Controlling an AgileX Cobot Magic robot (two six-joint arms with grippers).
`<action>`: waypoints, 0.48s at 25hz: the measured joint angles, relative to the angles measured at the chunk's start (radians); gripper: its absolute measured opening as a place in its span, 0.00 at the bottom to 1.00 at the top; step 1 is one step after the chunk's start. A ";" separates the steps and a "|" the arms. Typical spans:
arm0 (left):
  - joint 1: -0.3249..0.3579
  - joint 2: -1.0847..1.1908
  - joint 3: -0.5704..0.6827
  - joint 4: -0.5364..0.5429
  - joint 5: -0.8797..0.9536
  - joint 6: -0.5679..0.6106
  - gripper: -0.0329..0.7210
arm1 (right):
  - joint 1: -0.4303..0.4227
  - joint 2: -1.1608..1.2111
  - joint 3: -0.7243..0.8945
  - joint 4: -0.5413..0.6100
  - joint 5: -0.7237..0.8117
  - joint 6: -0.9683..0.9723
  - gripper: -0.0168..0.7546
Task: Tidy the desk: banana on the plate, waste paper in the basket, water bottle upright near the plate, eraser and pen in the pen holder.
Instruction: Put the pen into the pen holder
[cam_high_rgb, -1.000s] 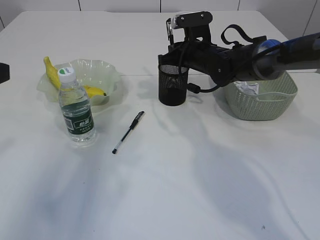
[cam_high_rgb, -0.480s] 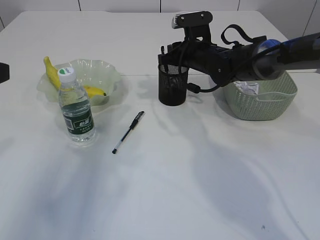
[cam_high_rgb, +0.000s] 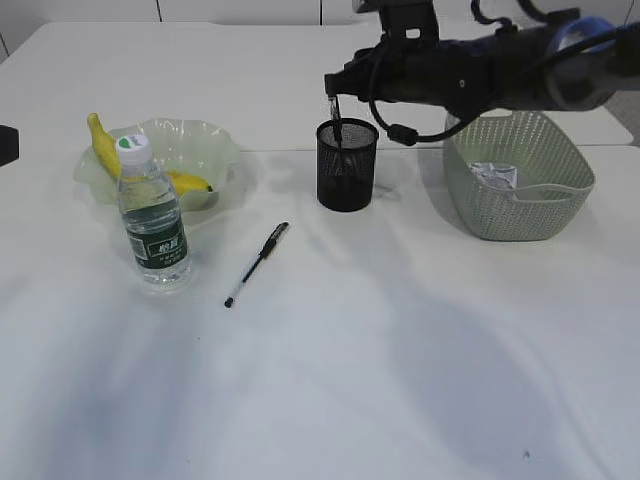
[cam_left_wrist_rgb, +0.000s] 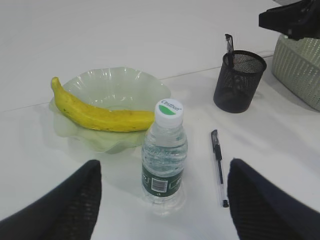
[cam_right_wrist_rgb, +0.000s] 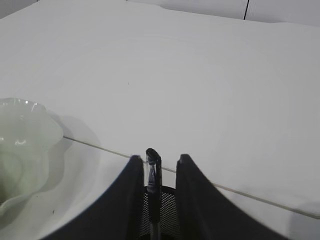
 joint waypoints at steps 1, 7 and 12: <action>0.000 0.000 0.000 0.000 0.000 0.000 0.77 | 0.000 -0.023 0.000 0.000 0.024 0.000 0.25; 0.000 0.000 0.000 0.000 0.000 0.000 0.77 | 0.035 -0.151 0.000 0.000 0.176 0.000 0.26; 0.000 0.000 0.000 0.000 0.000 0.000 0.77 | 0.086 -0.222 0.000 0.000 0.296 0.000 0.27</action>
